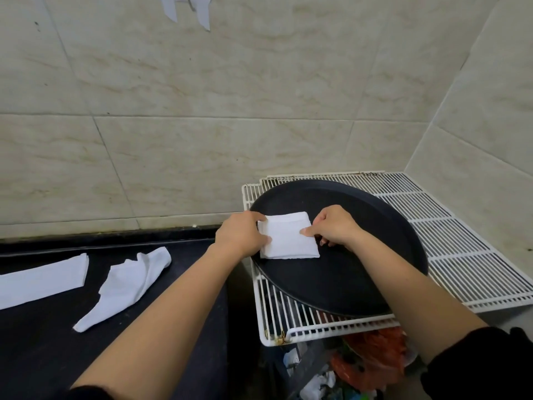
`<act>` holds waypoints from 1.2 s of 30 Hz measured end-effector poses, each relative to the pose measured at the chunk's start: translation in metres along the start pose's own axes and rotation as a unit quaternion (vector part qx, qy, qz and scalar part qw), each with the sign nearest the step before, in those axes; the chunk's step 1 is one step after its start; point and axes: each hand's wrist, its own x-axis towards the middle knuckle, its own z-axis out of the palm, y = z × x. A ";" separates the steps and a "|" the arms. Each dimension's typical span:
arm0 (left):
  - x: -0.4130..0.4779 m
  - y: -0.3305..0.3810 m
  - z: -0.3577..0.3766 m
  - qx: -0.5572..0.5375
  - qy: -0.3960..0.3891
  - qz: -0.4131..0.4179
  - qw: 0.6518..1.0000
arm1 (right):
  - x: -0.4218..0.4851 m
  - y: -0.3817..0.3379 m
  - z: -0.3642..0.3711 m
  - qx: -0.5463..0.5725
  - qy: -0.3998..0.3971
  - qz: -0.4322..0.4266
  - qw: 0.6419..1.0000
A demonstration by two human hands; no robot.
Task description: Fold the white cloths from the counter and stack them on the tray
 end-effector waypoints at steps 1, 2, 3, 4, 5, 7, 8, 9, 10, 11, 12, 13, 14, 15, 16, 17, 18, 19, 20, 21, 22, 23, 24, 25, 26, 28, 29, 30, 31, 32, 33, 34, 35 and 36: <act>0.000 -0.001 0.001 -0.005 0.001 0.002 1.000 | -0.001 -0.002 0.001 -0.010 0.014 -0.005 1.000; 0.000 -0.002 0.002 -0.017 0.004 0.007 1.000 | -0.002 -0.005 0.001 -0.018 0.030 -0.012 0.999; 0.000 -0.002 0.003 -0.032 0.012 0.015 0.999 | -0.003 -0.009 0.001 -0.024 0.049 -0.019 0.998; -0.002 -0.004 0.003 -0.049 0.028 0.021 0.998 | -0.003 -0.014 0.002 -0.028 0.070 -0.027 0.997; -0.004 -0.008 0.001 -0.066 0.051 0.025 0.996 | -0.005 -0.022 0.003 -0.030 0.089 -0.038 0.995; -0.009 -0.018 -0.003 -0.103 0.103 0.029 0.989 | -0.009 -0.040 0.005 -0.032 0.109 -0.061 0.992; -0.014 -0.027 -0.006 -0.117 0.127 0.026 0.985 | -0.011 -0.051 0.010 -0.029 0.107 -0.076 0.991; -0.018 -0.035 -0.009 -0.124 0.147 0.023 0.981 | -0.013 -0.061 0.014 -0.022 0.100 -0.091 0.991; -0.023 -0.046 -0.012 -0.126 0.163 0.016 0.978 | -0.014 -0.072 0.023 -0.012 0.088 -0.106 0.990; -0.028 -0.059 -0.016 -0.133 0.175 0.005 0.976 | -0.015 -0.083 0.033 -0.003 0.074 -0.119 0.990; -0.033 -0.074 -0.020 -0.142 0.184 -0.010 0.973 | -0.015 -0.095 0.046 0.005 0.063 -0.128 0.990; -0.039 -0.089 -0.023 -0.152 0.190 -0.026 0.970 | -0.016 -0.106 0.060 0.010 0.052 -0.134 0.990; -0.046 -0.111 -0.028 -0.156 0.196 -0.044 0.967 | -0.017 -0.122 0.081 0.014 0.038 -0.140 0.989; -0.051 -0.130 -0.030 -0.159 0.202 -0.056 0.965 | -0.018 -0.133 0.099 0.018 0.026 -0.138 0.990; -0.056 -0.149 -0.033 -0.158 0.207 -0.072 0.963 | -0.018 -0.144 0.117 0.023 0.013 -0.134 0.991; -0.061 -0.169 -0.035 -0.156 0.209 -0.089 0.961 | -0.019 -0.154 0.137 0.027 -0.004 -0.130 0.991; -0.068 -0.194 -0.038 -0.156 0.207 -0.109 0.960 | -0.018 -0.165 0.162 0.027 -0.020 -0.128 0.991; -0.073 -0.218 -0.040 -0.154 0.205 -0.127 0.958 | -0.019 -0.174 0.185 0.025 -0.035 -0.124 0.991; -0.079 -0.238 -0.040 -0.151 0.202 -0.144 0.957 | -0.020 -0.179 0.205 0.025 -0.049 -0.115 0.992; -0.086 -0.260 -0.040 -0.144 0.195 -0.161 0.957 | -0.022 -0.184 0.225 0.026 -0.064 -0.104 0.992; -0.092 -0.282 -0.041 -0.139 0.186 -0.176 0.957 | -0.023 -0.187 0.247 0.025 -0.074 -0.094 0.993; -0.098 -0.306 -0.042 -0.135 0.175 -0.188 0.957 | -0.024 -0.192 0.269 0.021 -0.080 -0.082 0.993; -0.104 -0.327 -0.044 -0.131 0.164 -0.199 0.957 | -0.026 -0.195 0.289 0.017 -0.085 -0.069 0.994; -0.109 -0.348 -0.045 -0.128 0.152 -0.209 0.958 | -0.027 -0.198 0.309 0.014 -0.089 -0.053 0.995; -0.114 -0.367 -0.046 -0.123 0.142 -0.220 0.957 | -0.028 -0.198 0.326 0.010 -0.093 -0.038 0.995; -0.121 -0.400 -0.046 -0.118 0.123 -0.242 0.955 | -0.029 -0.198 0.360 0.001 -0.109 -0.010 0.994; -0.124 -0.415 -0.046 -0.119 0.111 -0.250 0.954 | -0.029 -0.198 0.378 -0.003 -0.116 0.004 0.993; -0.126 -0.427 -0.043 -0.124 0.099 -0.259 0.953 | -0.030 -0.196 0.391 -0.007 -0.122 0.016 0.992; -0.126 -0.437 -0.040 -0.128 0.086 -0.266 0.951 | -0.030 -0.194 0.404 -0.012 -0.124 0.028 0.992; -0.125 -0.444 -0.037 -0.135 0.075 -0.272 0.950 | -0.031 -0.193 0.413 -0.018 -0.123 0.037 0.992; -0.123 -0.448 -0.033 -0.140 0.065 -0.275 0.949 | -0.030 -0.192 0.420 -0.023 -0.122 0.041 0.991; -0.119 -0.453 -0.028 -0.147 0.056 -0.276 0.948 | -0.027 -0.192 0.427 -0.026 -0.119 0.045 0.992; -0.114 -0.454 -0.024 -0.154 0.049 -0.275 0.948 | -0.025 -0.191 0.431 -0.030 -0.114 0.047 0.992; -0.109 -0.454 -0.020 -0.160 0.043 -0.272 0.948 | -0.021 -0.191 0.434 -0.034 -0.107 0.050 0.992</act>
